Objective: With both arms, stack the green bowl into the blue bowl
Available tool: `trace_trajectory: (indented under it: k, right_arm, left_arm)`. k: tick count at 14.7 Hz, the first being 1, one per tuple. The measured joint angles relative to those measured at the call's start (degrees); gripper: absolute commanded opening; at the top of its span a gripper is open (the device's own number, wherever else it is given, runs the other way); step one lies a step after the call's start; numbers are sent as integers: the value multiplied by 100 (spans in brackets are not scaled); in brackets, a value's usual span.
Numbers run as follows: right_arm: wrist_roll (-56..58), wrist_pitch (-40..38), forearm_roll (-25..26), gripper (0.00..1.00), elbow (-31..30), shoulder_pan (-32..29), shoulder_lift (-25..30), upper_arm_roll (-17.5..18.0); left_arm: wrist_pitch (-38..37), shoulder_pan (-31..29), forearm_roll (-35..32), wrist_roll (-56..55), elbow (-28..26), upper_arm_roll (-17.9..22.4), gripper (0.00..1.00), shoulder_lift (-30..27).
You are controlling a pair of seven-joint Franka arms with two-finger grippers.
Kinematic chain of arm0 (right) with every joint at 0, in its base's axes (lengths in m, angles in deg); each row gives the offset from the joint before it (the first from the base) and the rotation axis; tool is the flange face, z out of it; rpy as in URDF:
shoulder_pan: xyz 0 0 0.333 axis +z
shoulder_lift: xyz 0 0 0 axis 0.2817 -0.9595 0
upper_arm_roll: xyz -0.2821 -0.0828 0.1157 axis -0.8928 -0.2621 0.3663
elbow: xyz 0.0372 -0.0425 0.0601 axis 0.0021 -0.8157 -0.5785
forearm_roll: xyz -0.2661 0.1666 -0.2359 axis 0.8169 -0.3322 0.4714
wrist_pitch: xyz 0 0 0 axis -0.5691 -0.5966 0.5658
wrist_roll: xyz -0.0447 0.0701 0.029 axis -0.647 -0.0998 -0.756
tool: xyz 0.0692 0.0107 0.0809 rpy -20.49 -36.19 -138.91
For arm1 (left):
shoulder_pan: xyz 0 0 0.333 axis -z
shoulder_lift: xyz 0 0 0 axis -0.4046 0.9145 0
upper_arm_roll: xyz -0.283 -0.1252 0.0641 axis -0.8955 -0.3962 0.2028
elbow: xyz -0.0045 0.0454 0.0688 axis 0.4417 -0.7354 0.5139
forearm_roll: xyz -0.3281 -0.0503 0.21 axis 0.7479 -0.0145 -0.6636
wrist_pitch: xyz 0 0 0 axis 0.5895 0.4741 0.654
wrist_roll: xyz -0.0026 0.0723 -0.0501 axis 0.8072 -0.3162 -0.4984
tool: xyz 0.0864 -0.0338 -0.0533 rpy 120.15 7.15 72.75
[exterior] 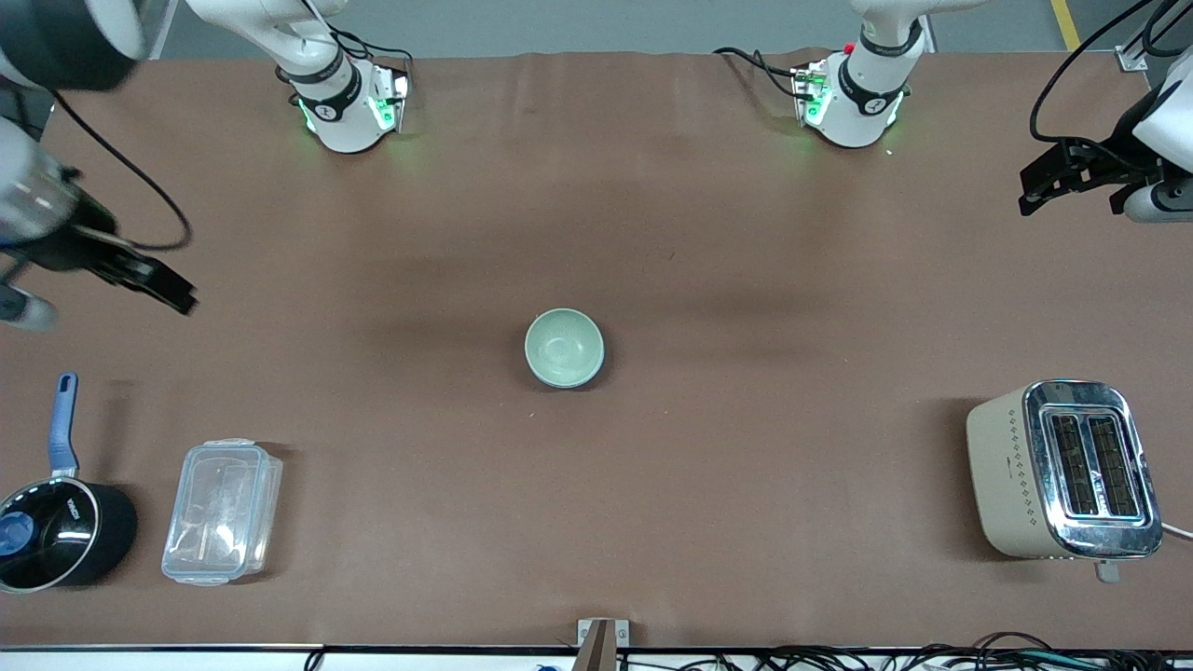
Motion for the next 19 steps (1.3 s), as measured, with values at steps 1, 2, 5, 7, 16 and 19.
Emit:
trace_trajectory:
  k: [1, 2, 5, 7, 16, 19]
  right_arm:
    - [299, -198, -58, 100, 41, -166, 146, -1]
    - [609, -377, -128, 100, 129, -314, 251, -16]
    - [1324, -607, -269, 100, 494, -426, 303, -284]
    - [1480, -628, -328, 100, 525, -417, 267, -330]
    - [1550, -622, -335, 100, 532, -213, 174, -288]
    - [1550, -622, -335, 100, 534, -158, 174, -288]
  left_arm:
    - [0, 1, 0, -2, 0, 0, 100, 4]
    - [1, 3, 0, -2, 0, -1, 100, 10]
    - [10, 8, 0, -1, 0, -2, 100, 36]
    - [16, 9, 0, 1, 0, -2, 100, 51]
    - [17, 10, 3, 15, 3, -2, 100, 59]
    - [10, 9, 170, 17, 7, -2, 100, 58]
